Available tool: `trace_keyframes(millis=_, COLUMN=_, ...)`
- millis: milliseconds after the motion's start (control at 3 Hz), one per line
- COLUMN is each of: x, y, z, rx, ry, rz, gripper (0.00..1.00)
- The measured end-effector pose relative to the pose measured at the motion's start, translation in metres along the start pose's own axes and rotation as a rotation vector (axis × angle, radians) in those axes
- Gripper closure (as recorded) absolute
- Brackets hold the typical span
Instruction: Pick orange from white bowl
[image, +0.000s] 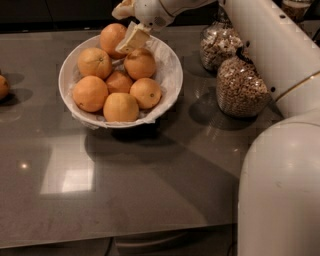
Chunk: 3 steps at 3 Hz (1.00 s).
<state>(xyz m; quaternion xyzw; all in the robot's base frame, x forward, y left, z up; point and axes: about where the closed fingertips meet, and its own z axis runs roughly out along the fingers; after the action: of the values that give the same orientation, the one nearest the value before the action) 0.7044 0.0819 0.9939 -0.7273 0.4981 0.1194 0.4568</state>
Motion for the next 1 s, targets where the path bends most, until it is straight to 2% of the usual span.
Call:
trace_keyframes(millis=667, x=-0.006, y=0.008, z=0.025, rx=-0.107, ry=-0.055, rz=0.025, gripper=0.30)
trace_keyframes(millis=1000, x=-0.005, y=0.010, z=0.035, rx=-0.142, ry=-0.066, rz=0.031, gripper=0.30)
